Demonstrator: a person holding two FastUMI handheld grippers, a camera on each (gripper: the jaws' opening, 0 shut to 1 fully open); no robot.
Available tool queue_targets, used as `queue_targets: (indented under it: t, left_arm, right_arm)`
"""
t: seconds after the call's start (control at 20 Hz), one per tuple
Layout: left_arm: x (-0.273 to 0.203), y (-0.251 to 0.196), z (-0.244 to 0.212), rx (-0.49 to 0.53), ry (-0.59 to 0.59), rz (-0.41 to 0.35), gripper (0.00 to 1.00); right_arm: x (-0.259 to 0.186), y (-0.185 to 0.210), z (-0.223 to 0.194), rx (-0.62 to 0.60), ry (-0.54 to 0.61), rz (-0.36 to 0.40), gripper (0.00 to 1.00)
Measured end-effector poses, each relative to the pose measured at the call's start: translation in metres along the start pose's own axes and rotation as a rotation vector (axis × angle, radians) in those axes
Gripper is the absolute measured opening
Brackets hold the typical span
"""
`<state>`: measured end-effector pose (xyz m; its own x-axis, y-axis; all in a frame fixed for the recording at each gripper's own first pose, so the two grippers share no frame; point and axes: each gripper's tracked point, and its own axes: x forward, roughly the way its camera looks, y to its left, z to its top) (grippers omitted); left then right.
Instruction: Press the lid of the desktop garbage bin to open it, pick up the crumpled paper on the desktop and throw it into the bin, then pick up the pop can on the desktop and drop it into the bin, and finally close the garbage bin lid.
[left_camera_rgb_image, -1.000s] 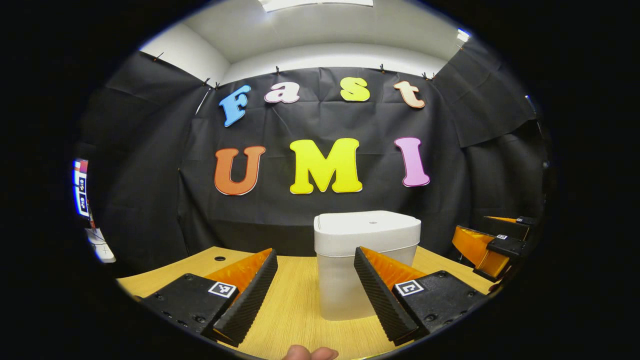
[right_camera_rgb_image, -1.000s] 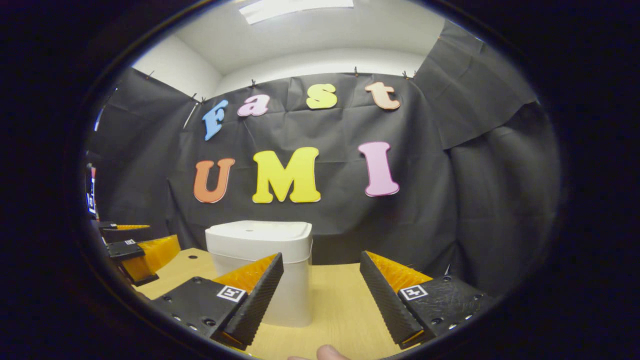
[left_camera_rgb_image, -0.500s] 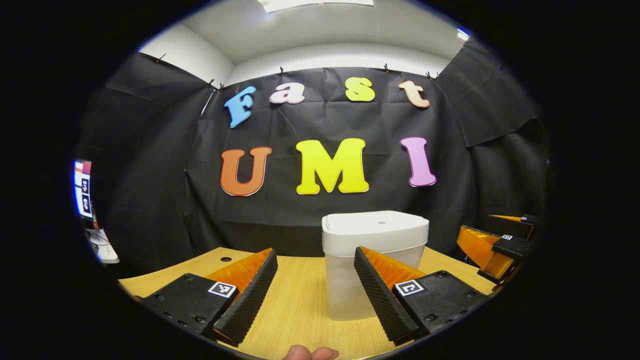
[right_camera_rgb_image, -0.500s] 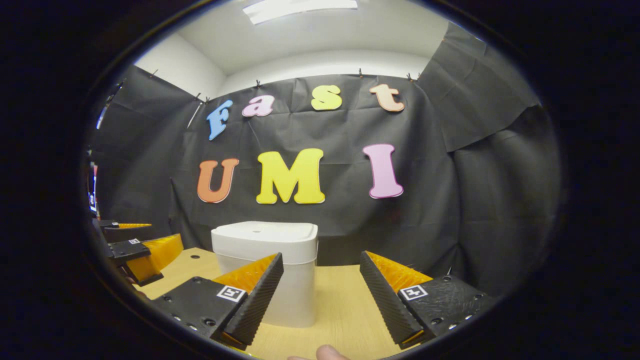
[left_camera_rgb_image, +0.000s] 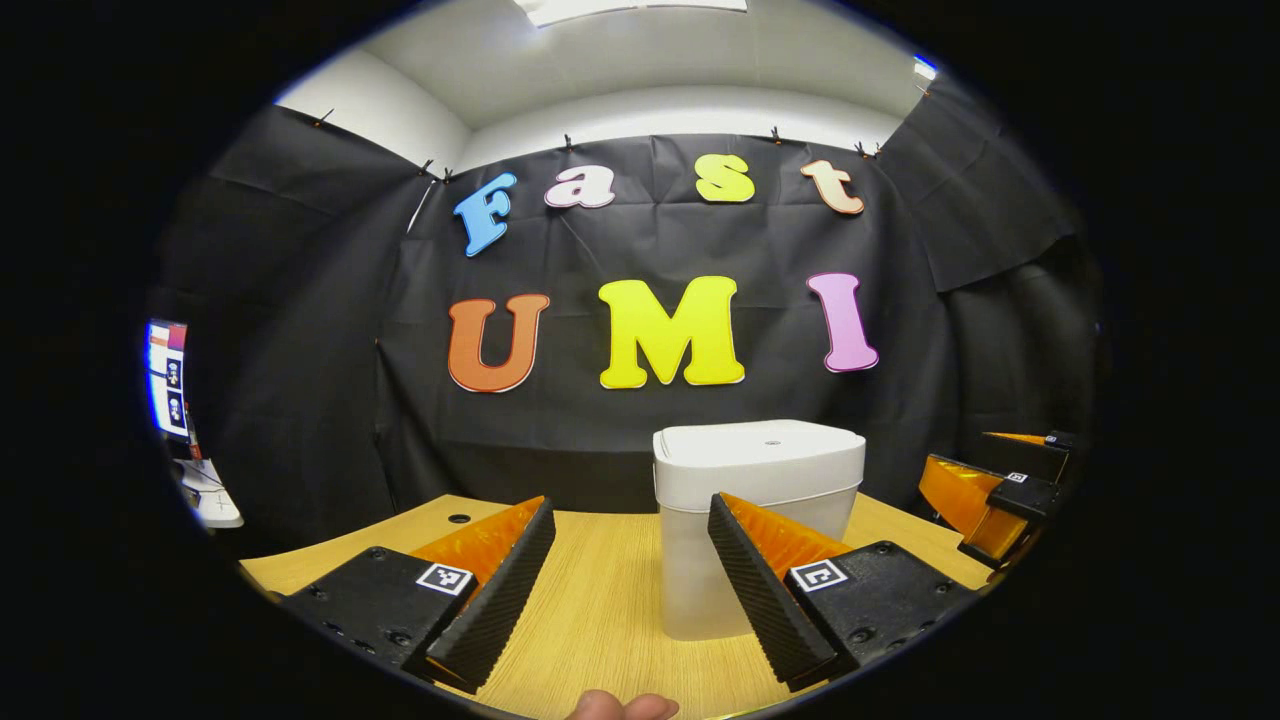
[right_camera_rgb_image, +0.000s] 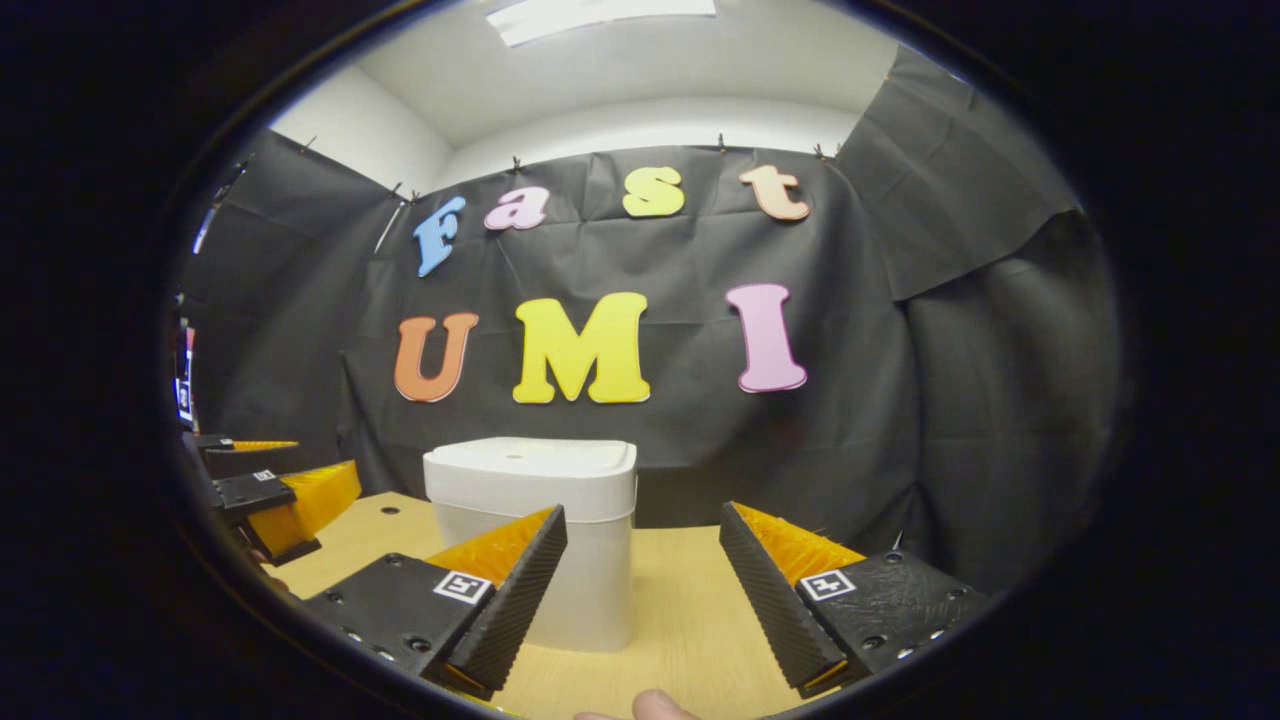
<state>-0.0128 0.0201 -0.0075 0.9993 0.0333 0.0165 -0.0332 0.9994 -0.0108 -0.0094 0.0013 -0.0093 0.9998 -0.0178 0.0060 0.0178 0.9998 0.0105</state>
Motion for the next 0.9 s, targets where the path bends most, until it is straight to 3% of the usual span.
queue_targets:
  t: [0.9]
  left_arm:
    - [-0.0011,0.0048,0.0012,0.003,-0.003,0.010,0.99]
  right_arm:
    - [-0.0013,0.0029,0.0031,-0.013,-0.011,-0.012,0.96]
